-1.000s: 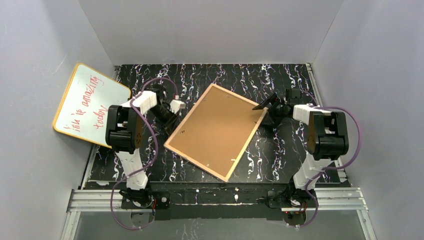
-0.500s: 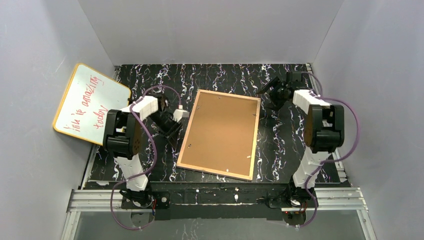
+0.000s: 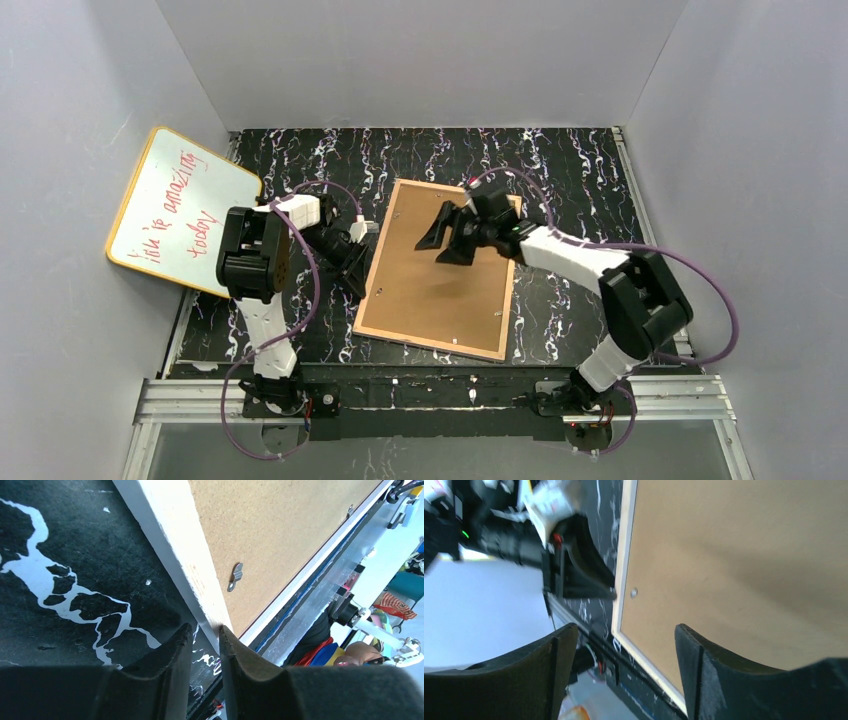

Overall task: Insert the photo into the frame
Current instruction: Adjust the photo frame at the center of the board, then install the photo frame at the center of the board.

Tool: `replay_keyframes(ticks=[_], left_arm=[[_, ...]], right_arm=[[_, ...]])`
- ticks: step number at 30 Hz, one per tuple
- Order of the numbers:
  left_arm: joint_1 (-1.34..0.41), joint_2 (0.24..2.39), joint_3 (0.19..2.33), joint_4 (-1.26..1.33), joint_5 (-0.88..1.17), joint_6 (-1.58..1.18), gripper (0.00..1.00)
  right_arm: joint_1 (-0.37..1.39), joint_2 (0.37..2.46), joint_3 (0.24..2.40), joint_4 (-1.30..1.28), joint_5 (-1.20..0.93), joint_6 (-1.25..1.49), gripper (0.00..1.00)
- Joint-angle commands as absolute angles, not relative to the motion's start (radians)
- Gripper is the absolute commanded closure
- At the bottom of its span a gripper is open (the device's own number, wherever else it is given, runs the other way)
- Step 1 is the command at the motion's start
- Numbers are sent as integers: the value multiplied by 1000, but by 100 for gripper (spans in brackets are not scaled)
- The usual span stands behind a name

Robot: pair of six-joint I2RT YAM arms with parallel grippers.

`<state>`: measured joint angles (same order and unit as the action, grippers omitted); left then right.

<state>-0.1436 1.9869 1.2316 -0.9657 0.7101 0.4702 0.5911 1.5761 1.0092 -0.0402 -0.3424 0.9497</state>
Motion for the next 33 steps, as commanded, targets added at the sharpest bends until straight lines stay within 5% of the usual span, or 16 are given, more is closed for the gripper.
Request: replay_keyframes(ticks=[1,12,33], left_arm=[[-144,1971,1218,-951,728,441,77],[-144,2001,1219,-946,687,444,84],[-144,2002,1215,-936,665,439,87]], right_arm=[[697,1653,1012,77,-357,1026,25],[855,1887,1119,139,-431,1048,29],[874,2051,1226,184,-478,1094,36]])
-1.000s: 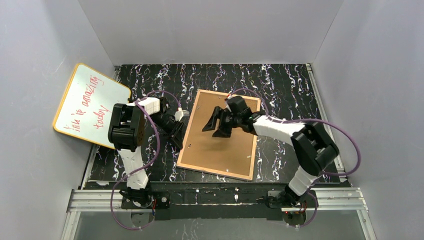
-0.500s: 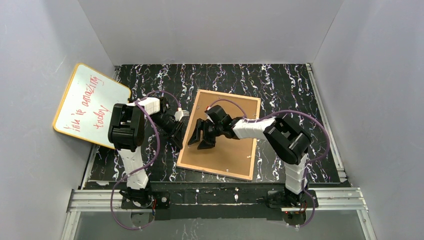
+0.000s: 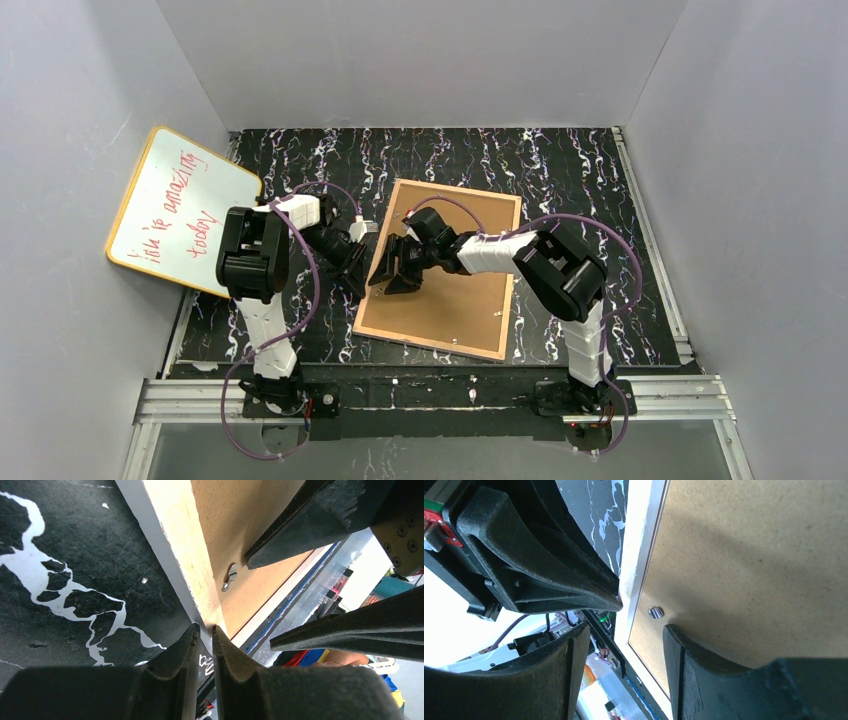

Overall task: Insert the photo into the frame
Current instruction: Install the photo frame at the center of the board.

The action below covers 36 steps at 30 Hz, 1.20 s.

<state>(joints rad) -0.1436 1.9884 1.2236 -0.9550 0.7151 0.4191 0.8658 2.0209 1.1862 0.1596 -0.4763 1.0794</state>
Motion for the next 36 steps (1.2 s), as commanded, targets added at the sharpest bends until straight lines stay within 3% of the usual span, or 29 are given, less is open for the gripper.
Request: replay_keyframes(ticks=[1,36], left_arm=[[-143,2002,1214,-936,664,440,87],[-144,1978,1206,-931,652,451,89]], right_arm=[[873,2056,1228,185,-473,1095,36],[884,2117,1314,189,-464,1116,47]])
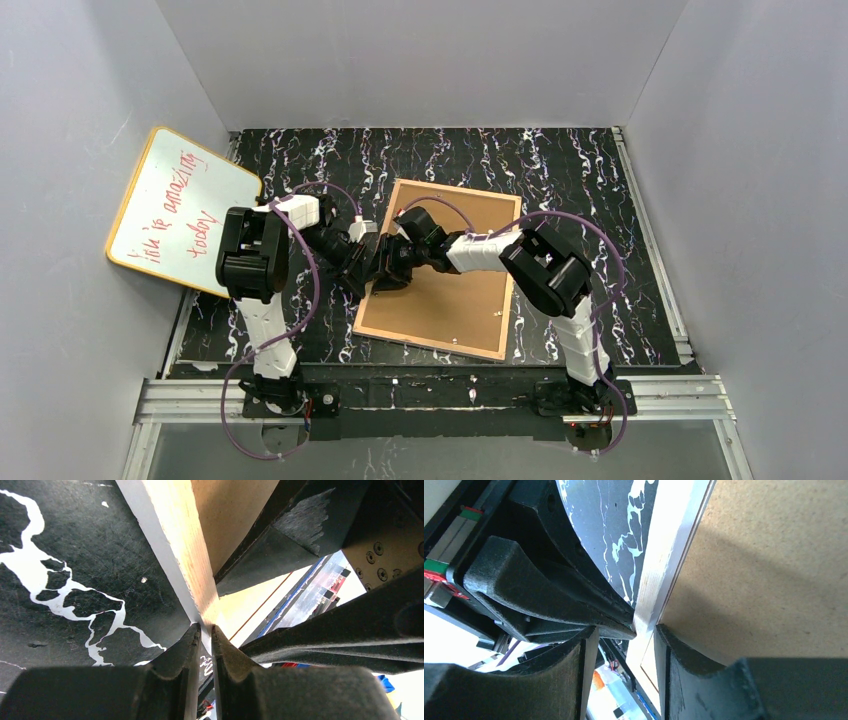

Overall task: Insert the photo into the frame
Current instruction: Install the photo frame at the center of the board.

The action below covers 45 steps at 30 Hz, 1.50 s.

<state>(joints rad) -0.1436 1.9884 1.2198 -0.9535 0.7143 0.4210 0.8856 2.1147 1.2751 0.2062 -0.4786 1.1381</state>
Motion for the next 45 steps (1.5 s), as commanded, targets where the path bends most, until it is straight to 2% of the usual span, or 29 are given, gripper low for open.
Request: replay_keyframes(ticks=[1,12,16,20,26,33,39,45], left_arm=[[-144,1977,1206,-931,652,452,89],[-143,1968,1227,-956,663,454,88],[-132,1973,1275,-964,693,428,83],[-129,2003,1366,-949,703,371,72],[-129,2108,1535,-910,702,283,69],[-129,2214,1639,-907,706,246,73],[-129,2221,1613,-900,715,259,83],[-129,2216,1569,-886,713,269,85]], right_arm=[[878,2114,1318,182,-459,1110,47],[751,2026,1335,102,-396,1020,42],[675,2019,1364,71,-370,973,39],[627,2066,1449,11,-354,920,39],[595,2165,1586,-54,-345,885,39],[589,2265,1676,-67,-370,892,40],[589,2311,1702,-45,-396,922,42],[594,2355,1732,-29,-408,959,43]])
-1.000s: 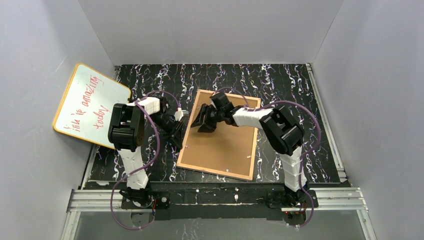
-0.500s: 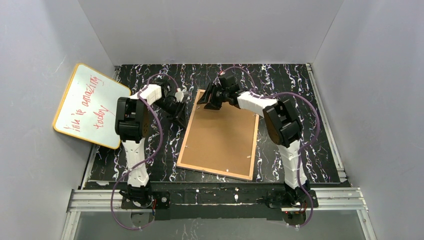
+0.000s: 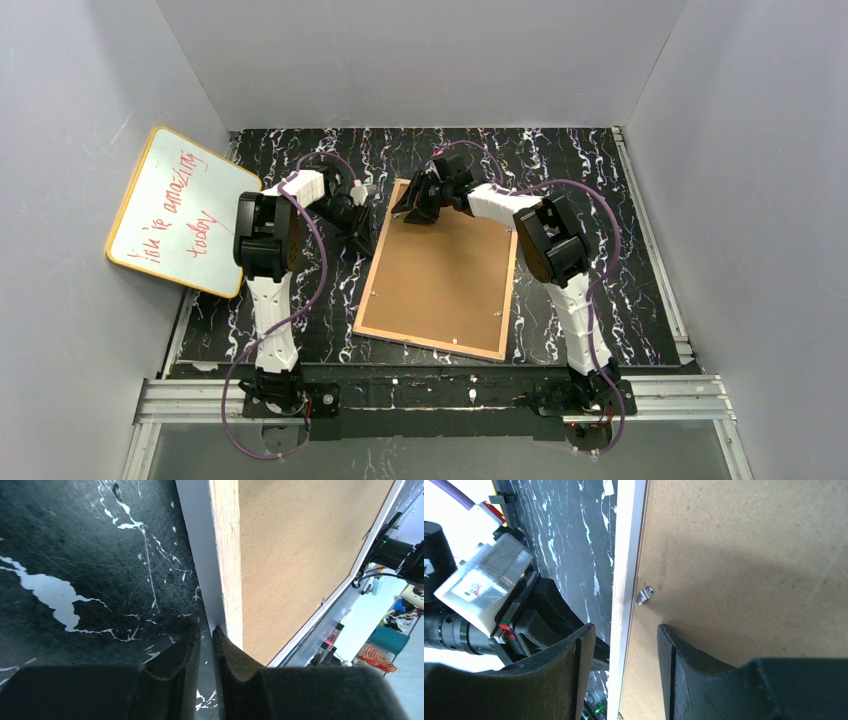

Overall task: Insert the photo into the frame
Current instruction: Install the photo frame at the center of the board.

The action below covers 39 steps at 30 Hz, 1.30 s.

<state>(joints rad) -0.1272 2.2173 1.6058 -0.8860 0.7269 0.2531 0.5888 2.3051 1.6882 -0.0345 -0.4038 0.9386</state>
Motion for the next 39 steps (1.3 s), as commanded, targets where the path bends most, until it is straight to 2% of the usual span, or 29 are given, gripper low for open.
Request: replay_keyframes(ticks=[1,39], left_arm=[[-129,2217,1565,-884,712,271,85],[-129,2176,1532,-916,707,324,88]], right_arm=[[598,2359,1737,-29,-404,962,43],[619,2407,1764,38,-304,1048,48]])
